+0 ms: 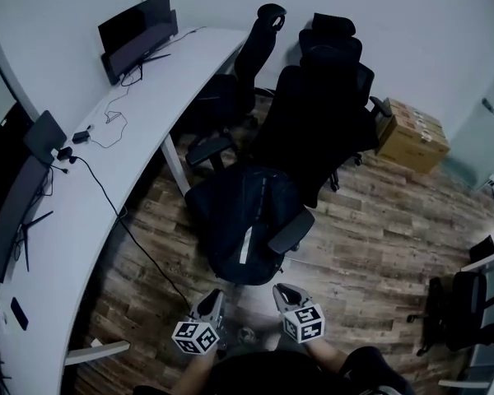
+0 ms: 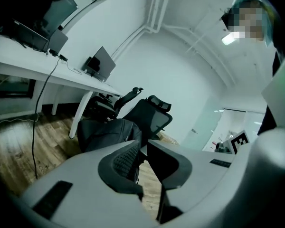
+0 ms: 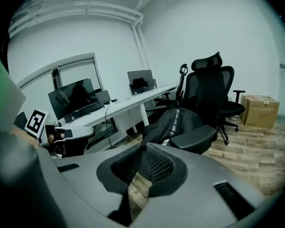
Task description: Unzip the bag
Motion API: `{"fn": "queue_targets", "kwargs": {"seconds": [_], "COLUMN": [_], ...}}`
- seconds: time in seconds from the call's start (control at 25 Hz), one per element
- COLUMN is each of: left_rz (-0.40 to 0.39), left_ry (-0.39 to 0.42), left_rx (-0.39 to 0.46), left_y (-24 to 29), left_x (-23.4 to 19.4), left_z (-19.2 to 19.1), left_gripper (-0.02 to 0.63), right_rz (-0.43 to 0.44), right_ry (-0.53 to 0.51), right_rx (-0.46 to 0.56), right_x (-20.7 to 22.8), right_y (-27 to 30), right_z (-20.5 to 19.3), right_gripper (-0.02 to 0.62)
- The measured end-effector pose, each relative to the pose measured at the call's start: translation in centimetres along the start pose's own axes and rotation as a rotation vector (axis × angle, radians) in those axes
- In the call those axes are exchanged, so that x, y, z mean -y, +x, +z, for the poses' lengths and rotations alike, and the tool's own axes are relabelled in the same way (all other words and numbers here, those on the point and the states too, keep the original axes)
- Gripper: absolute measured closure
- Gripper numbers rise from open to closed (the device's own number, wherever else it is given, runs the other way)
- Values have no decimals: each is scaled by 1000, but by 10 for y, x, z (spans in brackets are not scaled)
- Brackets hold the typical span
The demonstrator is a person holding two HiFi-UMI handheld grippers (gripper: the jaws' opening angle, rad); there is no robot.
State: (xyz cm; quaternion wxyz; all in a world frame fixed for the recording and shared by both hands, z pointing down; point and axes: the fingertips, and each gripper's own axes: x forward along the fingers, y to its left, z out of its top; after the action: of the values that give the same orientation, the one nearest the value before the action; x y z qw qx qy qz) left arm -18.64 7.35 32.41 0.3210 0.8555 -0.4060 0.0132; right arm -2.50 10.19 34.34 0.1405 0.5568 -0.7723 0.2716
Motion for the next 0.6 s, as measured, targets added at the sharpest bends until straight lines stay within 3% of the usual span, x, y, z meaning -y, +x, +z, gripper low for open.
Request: {"fn": "queue_targets", "kwargs": {"seconds": [0.44,0.6], "left_rz": [-53,-35], "left_ry": [247,261], "left_rx": [43,72], "left_y": [-55,-65], "left_x": [60,67], "left_z": [30,34], "left_gripper": [583,586], "right_rz": [15,13], "right_ry": [-36,-37], "right_rx": [122,147], "right_x": [-25,-29], "right_y": [-59,-72], "right_z": [34,35], "right_gripper": [538,538]}}
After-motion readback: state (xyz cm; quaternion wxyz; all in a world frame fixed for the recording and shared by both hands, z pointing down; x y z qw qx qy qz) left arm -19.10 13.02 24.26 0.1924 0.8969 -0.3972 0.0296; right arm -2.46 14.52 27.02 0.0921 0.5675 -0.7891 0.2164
